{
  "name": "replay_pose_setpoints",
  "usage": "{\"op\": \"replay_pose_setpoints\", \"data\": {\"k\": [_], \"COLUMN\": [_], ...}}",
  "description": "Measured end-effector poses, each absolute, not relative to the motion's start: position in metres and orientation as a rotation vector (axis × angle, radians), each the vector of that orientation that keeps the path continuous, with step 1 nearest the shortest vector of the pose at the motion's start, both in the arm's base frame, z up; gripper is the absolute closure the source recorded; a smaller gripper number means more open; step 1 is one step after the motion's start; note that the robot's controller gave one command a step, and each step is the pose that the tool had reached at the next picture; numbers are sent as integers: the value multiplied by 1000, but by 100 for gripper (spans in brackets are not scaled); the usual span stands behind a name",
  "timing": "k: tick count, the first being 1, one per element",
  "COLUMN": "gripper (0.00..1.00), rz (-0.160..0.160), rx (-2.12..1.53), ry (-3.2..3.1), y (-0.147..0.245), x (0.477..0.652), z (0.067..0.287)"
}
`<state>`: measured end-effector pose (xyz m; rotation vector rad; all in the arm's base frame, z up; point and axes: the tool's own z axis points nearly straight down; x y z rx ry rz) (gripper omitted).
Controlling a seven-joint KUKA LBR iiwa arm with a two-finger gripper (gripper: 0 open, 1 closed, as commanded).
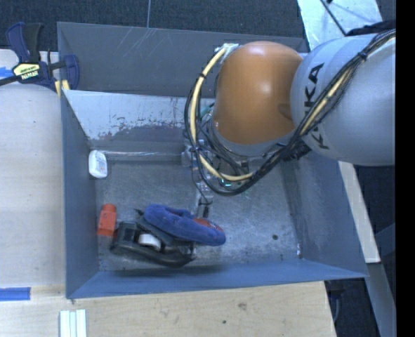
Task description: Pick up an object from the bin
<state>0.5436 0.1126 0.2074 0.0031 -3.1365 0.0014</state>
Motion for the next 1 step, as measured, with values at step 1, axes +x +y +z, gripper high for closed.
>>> {"op": "replay_pose_setpoints", "data": {"k": [1], "gripper": [0], "rz": [-6], "rx": [-40], "ry": [-3146], "y": [119], "x": [535], "z": [75]}}
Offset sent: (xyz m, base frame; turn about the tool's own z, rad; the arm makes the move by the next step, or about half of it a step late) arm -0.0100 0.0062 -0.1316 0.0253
